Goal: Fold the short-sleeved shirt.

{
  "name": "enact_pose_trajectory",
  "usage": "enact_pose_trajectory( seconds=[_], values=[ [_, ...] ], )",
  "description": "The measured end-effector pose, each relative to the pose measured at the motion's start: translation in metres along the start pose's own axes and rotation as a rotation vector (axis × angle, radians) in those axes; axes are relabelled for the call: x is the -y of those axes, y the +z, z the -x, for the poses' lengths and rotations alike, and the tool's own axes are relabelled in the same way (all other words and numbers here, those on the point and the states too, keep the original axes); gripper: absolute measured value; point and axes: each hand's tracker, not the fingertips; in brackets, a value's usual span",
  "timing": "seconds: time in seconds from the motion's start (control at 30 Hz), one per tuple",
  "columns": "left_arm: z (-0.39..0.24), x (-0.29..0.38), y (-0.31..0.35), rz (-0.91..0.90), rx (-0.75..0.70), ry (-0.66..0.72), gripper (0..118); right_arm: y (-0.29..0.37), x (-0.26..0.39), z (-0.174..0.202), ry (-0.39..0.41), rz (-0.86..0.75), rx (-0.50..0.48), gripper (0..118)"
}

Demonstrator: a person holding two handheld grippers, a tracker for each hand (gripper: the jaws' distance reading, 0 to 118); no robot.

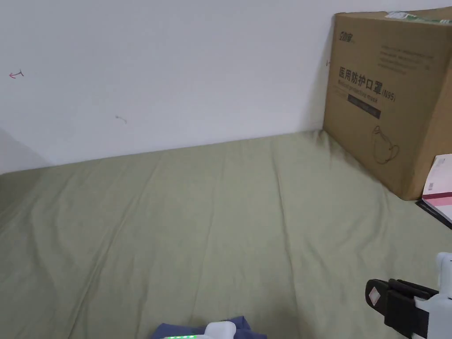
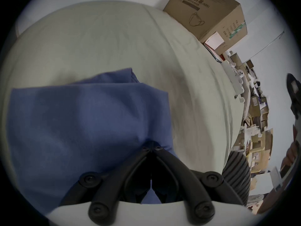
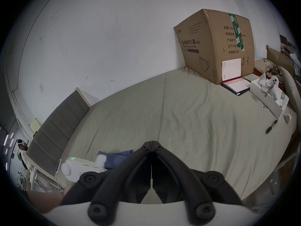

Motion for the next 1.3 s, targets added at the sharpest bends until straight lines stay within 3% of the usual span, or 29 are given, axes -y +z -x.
enact_pose_trajectory(
  seconds=[0.13,0.2,0.27,0.47,0.63,0.7,0.8,0.93,1.1,1.17,1.23,1.3],
  values=[
    [0.005,-0.007,0.025,-0.072,0.181,0.156,0,-0.007,0.002,0.007,-0.019,0.015,-0.035,0],
    [-0.001,-0.003,0.068,-0.252,0.281,0.164,0,-0.011,0.002,0.014,-0.021,0.026,-0.053,0],
    [-0.007,-0.004,0.124,-0.445,0.257,0.125,0,-0.012,0.000,0.024,-0.008,0.026,-0.069,0],
    [-0.019,0.012,0.277,-0.956,-0.131,-0.123,0,0.006,-0.018,0.073,0.160,-0.179,-0.090,0],
    [-0.018,0.039,0.315,-1.189,-0.510,-0.220,0,0.024,-0.010,0.107,0.368,-0.578,0.047,0],
    [-0.015,0.047,0.312,-1.197,-0.645,-0.221,0,0.023,0.000,0.110,0.359,-0.655,0.109,0],
    [-0.010,0.055,0.303,-1.183,-0.588,-0.195,0,0.022,0.004,0.111,0.245,-0.624,0.110,0],
    [-0.010,0.058,0.294,-1.164,-0.579,-0.192,0,0.015,0.006,0.111,0.297,-0.589,0.137,0],
    [-0.004,0.054,0.291,-1.129,-0.562,-0.184,0,0.019,0.006,0.109,0.303,-0.586,0.128,0],
    [-0.002,0.054,0.292,-1.112,-0.562,-0.181,0,0.012,0.005,0.108,0.307,-0.491,0.067,0],
    [0.005,0.058,0.292,-1.075,-0.604,-0.179,0,-0.007,0.014,0.104,0.261,-0.323,0.012,0],
    [0.017,0.065,0.290,-1.018,-0.553,-0.162,0,-0.036,0.034,0.096,0.201,-0.095,-0.074,0]
  ],
)
